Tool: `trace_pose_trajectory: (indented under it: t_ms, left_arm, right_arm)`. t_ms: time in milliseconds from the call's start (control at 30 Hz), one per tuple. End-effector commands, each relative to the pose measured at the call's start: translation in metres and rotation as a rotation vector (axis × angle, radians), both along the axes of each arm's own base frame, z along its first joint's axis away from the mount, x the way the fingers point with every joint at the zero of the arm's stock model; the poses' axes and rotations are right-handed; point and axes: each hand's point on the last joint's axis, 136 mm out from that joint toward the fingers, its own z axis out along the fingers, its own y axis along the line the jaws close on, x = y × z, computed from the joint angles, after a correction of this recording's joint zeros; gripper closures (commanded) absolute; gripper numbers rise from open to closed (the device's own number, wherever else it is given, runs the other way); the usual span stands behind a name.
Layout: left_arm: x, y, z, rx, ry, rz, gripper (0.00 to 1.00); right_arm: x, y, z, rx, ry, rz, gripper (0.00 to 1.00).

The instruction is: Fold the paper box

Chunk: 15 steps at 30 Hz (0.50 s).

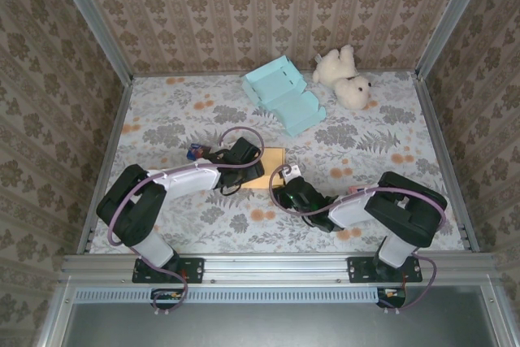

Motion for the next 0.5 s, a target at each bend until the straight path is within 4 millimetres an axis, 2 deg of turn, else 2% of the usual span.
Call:
trace_pose_trajectory:
  t_ms: [0, 200, 467]
  left_arm:
    - [-0.076, 0.072, -0.073, 0.322, 0.332, -0.061, 0.24]
    - [-0.076, 0.073, -0.074, 0.326, 0.335, -0.06, 0.24]
    - [-0.077, 0.074, -0.077, 0.326, 0.341, -0.061, 0.24]
  right_arm:
    - [0.002, -0.018, -0.019, -0.106, -0.015, -0.027, 0.52]
    - [0.009, -0.021, -0.021, -0.139, -0.06, -0.046, 0.52]
    - [0.014, -0.016, -0.015, -0.11, -0.091, -0.052, 0.5]
